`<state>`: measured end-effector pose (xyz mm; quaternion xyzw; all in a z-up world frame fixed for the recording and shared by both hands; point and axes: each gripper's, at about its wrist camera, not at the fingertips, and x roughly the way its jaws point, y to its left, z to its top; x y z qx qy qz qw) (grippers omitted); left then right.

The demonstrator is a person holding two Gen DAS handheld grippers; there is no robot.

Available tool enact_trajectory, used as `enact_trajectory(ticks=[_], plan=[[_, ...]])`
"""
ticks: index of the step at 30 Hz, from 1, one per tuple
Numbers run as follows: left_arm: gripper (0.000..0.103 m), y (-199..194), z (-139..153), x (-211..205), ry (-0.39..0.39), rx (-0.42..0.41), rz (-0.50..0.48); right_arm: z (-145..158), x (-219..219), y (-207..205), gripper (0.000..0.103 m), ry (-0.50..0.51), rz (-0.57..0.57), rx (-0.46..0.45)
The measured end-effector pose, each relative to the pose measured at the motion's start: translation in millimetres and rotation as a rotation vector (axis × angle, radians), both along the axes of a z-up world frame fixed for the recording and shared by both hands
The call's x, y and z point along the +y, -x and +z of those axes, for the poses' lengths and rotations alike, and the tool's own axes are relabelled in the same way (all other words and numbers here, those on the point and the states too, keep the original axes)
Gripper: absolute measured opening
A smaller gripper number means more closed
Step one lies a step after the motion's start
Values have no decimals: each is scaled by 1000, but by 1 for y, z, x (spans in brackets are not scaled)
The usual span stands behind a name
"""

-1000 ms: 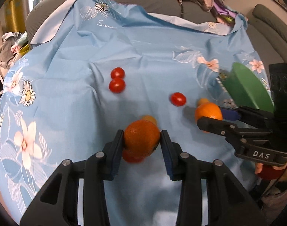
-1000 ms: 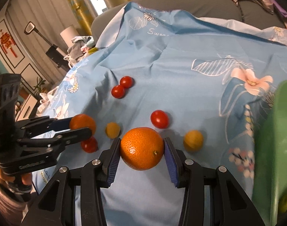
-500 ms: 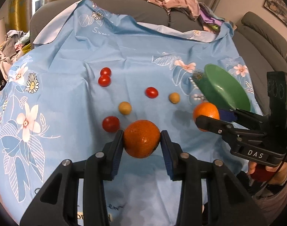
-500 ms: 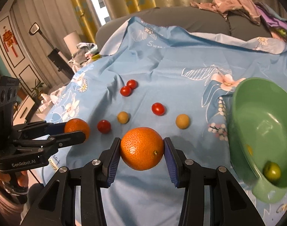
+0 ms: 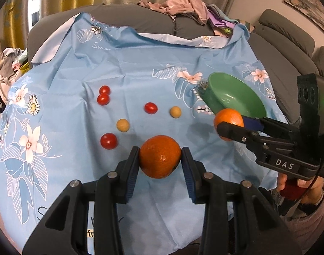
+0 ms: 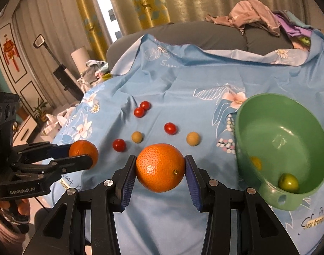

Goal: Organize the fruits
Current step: 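Lower both mandarins into the green bowl and open both tools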

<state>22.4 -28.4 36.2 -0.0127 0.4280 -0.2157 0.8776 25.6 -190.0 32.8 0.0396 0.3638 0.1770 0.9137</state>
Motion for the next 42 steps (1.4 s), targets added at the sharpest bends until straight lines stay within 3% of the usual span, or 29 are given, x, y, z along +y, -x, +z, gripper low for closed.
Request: enact_trajectory(ticks=[22, 34, 42], plan=[[39, -14, 17, -78, -16, -28, -161, 18, -65, -4, 46, -13, -155, -70], [39, -36, 20, -145, -10, -20, -294, 8, -112, -11, 46, -36, -257, -52], [39, -55, 5, -183, -26, 10, -346, -4, -139, -16, 46, -33, -325, -21]])
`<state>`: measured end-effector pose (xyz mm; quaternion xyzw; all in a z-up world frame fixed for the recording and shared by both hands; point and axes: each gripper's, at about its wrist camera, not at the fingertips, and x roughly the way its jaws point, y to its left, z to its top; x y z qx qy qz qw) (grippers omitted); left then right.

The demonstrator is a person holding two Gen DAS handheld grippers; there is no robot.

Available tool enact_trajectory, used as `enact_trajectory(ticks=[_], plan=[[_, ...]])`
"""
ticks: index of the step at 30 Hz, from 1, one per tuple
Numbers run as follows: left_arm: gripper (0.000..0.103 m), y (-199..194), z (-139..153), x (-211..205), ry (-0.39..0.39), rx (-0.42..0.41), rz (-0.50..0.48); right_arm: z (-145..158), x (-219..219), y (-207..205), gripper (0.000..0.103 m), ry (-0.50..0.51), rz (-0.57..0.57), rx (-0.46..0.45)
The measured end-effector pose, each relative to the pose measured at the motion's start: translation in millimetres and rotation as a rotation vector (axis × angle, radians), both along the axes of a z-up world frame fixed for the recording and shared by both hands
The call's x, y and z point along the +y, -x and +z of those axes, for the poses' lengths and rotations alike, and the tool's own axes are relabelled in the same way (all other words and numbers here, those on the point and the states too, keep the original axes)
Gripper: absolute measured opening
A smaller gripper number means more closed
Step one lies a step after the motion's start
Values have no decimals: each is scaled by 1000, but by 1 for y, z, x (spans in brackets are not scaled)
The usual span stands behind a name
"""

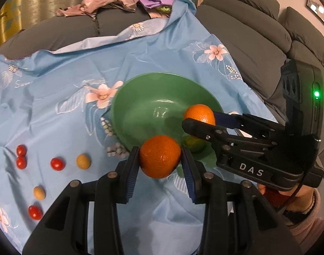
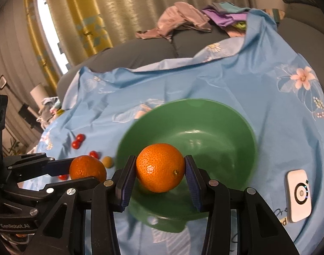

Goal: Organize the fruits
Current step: 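Lower both mandarins into the green bowl and open both tools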

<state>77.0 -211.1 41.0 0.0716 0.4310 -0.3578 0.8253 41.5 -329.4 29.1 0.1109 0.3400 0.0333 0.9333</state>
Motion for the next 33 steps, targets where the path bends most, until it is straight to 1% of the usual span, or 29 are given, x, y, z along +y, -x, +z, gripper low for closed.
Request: enact_trajectory(ticks=[5, 11, 16, 21, 22, 24, 26, 27, 30, 31, 33], plan=[[39, -10, -12, -16, -18, 23, -17, -9, -12, -4, 46, 1, -32, 22], [39, -17, -22, -30, -51, 25, -29, -18, -19, -10, 46, 2, -52, 44], [39, -19, -30, -35, -80, 25, -37, -24, -22, -13, 46, 10, -60, 64], [40, -18, -30, -34, -84, 15, -43, -24, -19, -16, 46, 36, -74, 89], [41, -17, -29, -33, -85, 8, -47, -24, -18, -17, 46, 40, -76, 100], [48, -15, -27, -30, -83, -10, -52, -23, -17, -14, 46, 48, -91, 110], [63, -14, -24, -25, -73, -18, -39, -20, -16, -10, 46, 57, -104, 102], [67, -14, -22, -21, -63, -21, -30, -18, -16, -8, 46, 62, -111, 102], [71, -8, -15, -9, -46, -23, -6, -12, -13, -2, 46, 76, -132, 95], [74, -5, -12, -3, -40, -27, 3, -9, -12, 1, 46, 83, -136, 85], [76, 2, -6, 12, -22, -33, 27, -4, -8, 8, 46, 86, -137, 66]])
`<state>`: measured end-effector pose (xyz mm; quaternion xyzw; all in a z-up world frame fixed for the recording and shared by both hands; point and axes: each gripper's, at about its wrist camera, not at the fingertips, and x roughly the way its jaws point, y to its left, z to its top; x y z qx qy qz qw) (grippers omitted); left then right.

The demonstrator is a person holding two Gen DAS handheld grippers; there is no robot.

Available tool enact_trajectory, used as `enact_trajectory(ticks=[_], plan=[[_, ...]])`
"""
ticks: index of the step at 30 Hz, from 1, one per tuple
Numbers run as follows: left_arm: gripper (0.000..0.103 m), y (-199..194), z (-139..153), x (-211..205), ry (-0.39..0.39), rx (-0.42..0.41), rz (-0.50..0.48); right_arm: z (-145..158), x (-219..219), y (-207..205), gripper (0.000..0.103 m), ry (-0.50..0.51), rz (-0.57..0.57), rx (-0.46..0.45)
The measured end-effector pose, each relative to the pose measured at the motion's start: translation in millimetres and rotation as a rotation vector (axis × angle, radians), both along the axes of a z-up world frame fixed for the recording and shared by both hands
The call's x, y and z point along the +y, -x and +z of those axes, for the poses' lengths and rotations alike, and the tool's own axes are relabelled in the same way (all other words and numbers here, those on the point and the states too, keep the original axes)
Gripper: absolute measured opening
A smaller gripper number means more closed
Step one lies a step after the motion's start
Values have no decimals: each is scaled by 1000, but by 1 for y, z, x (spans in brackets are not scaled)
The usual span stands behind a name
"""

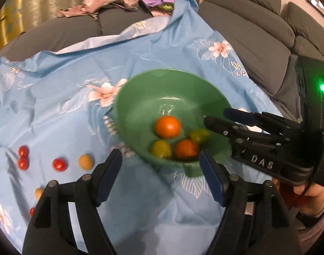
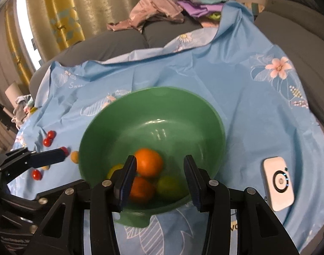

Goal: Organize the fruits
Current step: 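Lower both mandarins into the green bowl and open both tools, then grasp a small yellow fruit with the right tool while the left tool grasps another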

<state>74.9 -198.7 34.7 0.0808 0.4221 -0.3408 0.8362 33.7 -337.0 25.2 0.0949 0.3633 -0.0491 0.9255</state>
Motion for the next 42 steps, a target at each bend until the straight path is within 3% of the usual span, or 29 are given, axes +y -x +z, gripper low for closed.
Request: enact_trajectory(ticks=[3, 14, 20, 26, 42], plan=[[85, 12, 3, 30, 5, -2, 49, 6, 9, 10, 46, -6, 17, -19], [86, 57, -18, 170, 2, 60, 341, 12, 66, 32, 46, -22, 186, -38], [86, 80, -26, 218, 22, 80, 447, 4, 103, 31, 46, -50, 298, -23], [86, 89, -36, 231, 47, 104, 473, -9, 131, 24, 46, -30, 357, 27], [86, 73, -55, 223, 90, 151, 398, -35, 162, -22, 46, 47, 398, 109]])
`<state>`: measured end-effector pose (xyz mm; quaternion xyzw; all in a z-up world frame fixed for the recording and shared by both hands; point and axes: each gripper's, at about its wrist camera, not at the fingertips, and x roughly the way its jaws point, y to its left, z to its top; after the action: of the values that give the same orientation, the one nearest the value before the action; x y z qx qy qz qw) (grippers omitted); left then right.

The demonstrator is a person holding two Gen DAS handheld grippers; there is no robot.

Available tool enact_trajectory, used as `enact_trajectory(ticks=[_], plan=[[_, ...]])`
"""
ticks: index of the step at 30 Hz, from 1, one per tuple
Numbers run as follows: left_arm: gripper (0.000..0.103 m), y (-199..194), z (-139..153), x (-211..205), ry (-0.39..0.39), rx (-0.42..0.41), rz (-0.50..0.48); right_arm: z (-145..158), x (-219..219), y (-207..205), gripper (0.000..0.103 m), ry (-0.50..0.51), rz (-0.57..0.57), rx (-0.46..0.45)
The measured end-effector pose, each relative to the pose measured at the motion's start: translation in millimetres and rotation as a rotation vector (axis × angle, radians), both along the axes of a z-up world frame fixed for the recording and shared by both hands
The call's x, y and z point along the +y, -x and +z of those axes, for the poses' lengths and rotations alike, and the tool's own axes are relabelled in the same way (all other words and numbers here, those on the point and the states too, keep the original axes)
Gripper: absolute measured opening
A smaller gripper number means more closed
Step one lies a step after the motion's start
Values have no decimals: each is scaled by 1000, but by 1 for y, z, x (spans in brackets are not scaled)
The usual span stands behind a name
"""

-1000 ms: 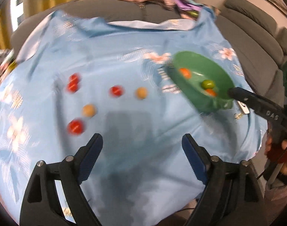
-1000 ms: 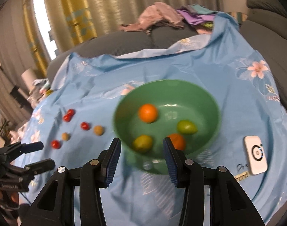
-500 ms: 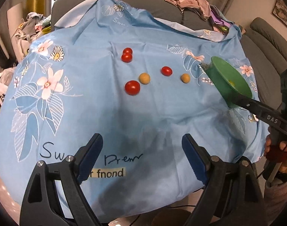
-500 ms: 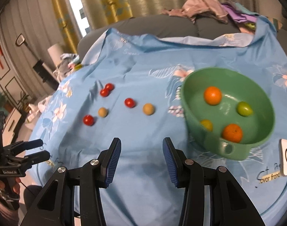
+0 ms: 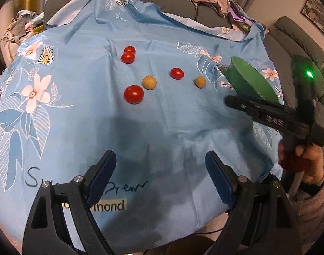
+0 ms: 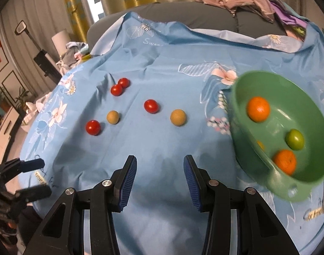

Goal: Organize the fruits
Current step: 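Grasp a small yellow fruit with the right tool while the left tool grasps another, then carry both yellow fruits over the green bowl with both tools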

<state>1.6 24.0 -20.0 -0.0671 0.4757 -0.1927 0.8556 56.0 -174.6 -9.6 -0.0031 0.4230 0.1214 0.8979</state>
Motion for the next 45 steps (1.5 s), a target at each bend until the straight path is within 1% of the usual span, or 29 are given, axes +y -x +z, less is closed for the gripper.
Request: enact_trajectory(ticks=[4, 7, 12, 16, 17, 19, 25, 28, 31, 33, 35, 36, 40, 42, 43, 44, 45], plan=[[86, -8, -3, 0, 3, 6, -8, -5, 6, -29, 46, 50, 0, -1], [86, -15, -5, 1, 5, 8, -13, -13, 7, -53, 46, 82, -16, 23], [86, -27, -7, -2, 14, 12, -27, -22, 10, -76, 46, 121, -28, 48], [86, -36, -7, -6, 20, 10, -36, -29, 9, -89, 46, 134, -46, 80], [86, -38, -7, -6, 20, 10, -37, -30, 10, -91, 44, 133, -45, 83], [85, -43, -7, -8, 19, 10, -39, -33, 9, -94, 28, 124, -31, 94], [84, -62, -7, -21, 15, 7, -36, -32, 6, -101, 28, 73, -6, 80], [82, -76, -5, -28, -3, -15, -21, -29, 6, -106, 28, 52, 2, 72], [79, -91, -7, -33, -25, -15, -8, -26, 6, -109, 28, 19, 11, 62], [77, -102, -10, -38, -48, -18, 3, -25, 5, -113, 28, -2, 15, 60], [71, -112, -14, -43, -68, -16, 3, -24, 6, -119, 28, -6, 17, 55], [71, -117, -15, -44, -79, -20, 5, -24, 6, -122, 28, -5, 17, 53], [64, -136, -23, -53, -133, -13, -1, -22, 6, -125, 28, -15, 21, 43], [53, -142, -27, -56, -163, -9, -8, -21, 5, -126, 29, -23, 25, 37], [45, -144, -30, -58, -179, -6, -10, -21, 5, -126, 28, -24, 27, 35], [40, -146, -33, -60, -193, 1, -11, -21, 5, -126, 28, -25, 28, 33], [39, -148, -35, -60, -201, 4, -12, -20, 5, -126, 28, -24, 30, 31]])
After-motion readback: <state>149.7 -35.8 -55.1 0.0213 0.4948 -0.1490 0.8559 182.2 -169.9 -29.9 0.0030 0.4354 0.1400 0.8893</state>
